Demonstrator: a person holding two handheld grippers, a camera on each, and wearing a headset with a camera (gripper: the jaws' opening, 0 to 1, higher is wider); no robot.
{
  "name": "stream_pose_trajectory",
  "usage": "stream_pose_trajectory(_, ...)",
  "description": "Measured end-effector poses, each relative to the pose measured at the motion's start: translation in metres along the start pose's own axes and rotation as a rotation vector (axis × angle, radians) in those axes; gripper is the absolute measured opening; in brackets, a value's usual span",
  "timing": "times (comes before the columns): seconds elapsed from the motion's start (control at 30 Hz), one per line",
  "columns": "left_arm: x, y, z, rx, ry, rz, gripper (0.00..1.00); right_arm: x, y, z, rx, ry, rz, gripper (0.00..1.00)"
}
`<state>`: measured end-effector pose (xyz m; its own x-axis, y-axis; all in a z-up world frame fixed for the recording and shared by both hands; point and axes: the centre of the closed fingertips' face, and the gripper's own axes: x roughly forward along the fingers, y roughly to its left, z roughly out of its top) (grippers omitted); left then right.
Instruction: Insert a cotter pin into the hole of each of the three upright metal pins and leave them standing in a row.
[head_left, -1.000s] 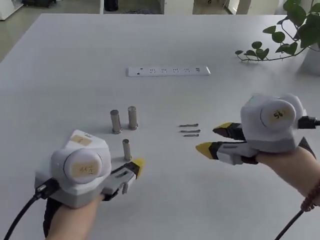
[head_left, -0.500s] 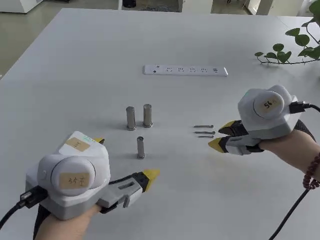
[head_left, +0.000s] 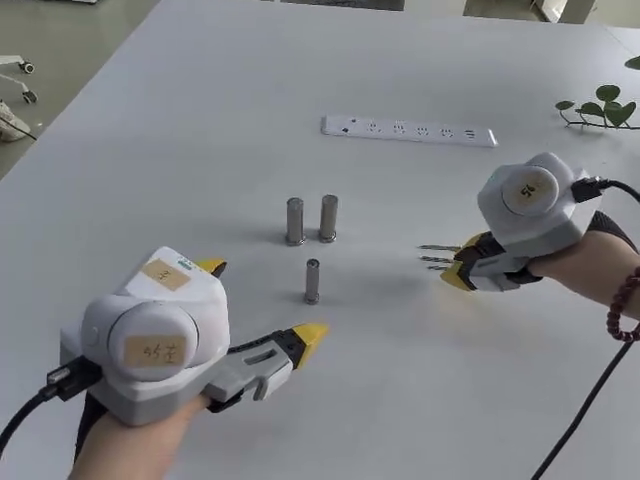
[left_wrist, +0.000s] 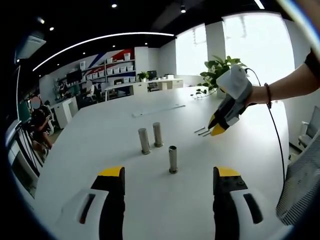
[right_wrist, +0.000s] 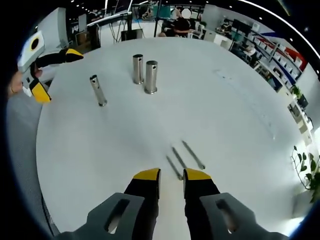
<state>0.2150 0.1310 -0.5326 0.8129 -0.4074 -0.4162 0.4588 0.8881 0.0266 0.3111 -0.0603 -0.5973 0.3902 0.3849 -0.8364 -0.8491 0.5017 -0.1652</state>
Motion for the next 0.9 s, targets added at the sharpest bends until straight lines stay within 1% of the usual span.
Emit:
stream_pose_trajectory(0.17,-0.0013,0.0008,0.0016,0.001,-0.010,0.004,0.69,0.0049,-0.0022,-0.0061,-0.017,0.049,0.018,0.11)
stream_pose_trajectory(0.27,-0.0018,0.0006,0.0018,0.006,-0.011,0.006,0.69,0.0053,-0.0044,-0.0065,-0.026,0.057,0.026,0.08)
stream_pose_trajectory(0.37,-0.0019,0.0011,0.0020,0.009,-0.011,0.007,0.69,0.0075,-0.0057,-0.0082,-0.006,0.071,0.046,0.06)
stream_pose_trajectory(0.4,-0.0020,0.0017,0.0022,0.010,-0.011,0.008,0.69,0.0076,-0.0048,-0.0104,0.002,0.084,0.057,0.06)
stream_pose_trajectory(0.43,-0.0022,0.0022,0.0023,0.010,-0.012,0.010,0.69,0.0079,-0.0055,-0.0078,0.003,0.070,0.061,0.05)
stream_pose_trajectory(0.5,-0.0028,0.0042,0.0011,0.011,-0.010,0.016,0.69,0.0084,-0.0058,-0.0095,0.003,0.084,0.071,0.03)
stream_pose_trajectory(0.53,-0.0032,0.0052,0.0000,0.009,-0.007,0.019,0.69,0.0083,-0.0055,-0.0087,0.004,0.082,0.078,0.02)
stream_pose_trajectory(0.57,-0.0036,0.0065,-0.0011,0.004,-0.004,0.022,0.69,0.0084,-0.0039,-0.0090,0.016,0.087,0.096,0.01)
stream_pose_trajectory(0.6,-0.0040,0.0074,-0.0018,0.000,-0.002,0.023,0.69,0.0082,-0.0039,-0.0091,0.038,0.092,0.102,0.00)
stream_pose_trajectory(0.67,-0.0047,0.0085,-0.0013,-0.001,-0.006,0.026,0.69,0.0082,-0.0045,-0.0090,0.045,0.101,0.107,0.00)
stream_pose_trajectory(0.73,-0.0050,0.0090,-0.0011,-0.001,-0.006,0.027,0.69,0.0085,-0.0046,-0.0093,0.037,0.114,0.105,0.00)
stream_pose_trajectory(0.8,-0.0052,0.0091,-0.0013,-0.001,-0.006,0.027,0.69,0.0084,-0.0039,-0.0097,0.012,0.130,0.109,0.00)
stream_pose_trajectory(0.9,-0.0054,0.0091,-0.0011,0.000,-0.006,0.027,0.69,0.0083,-0.0024,-0.0097,-0.023,0.141,0.109,0.00)
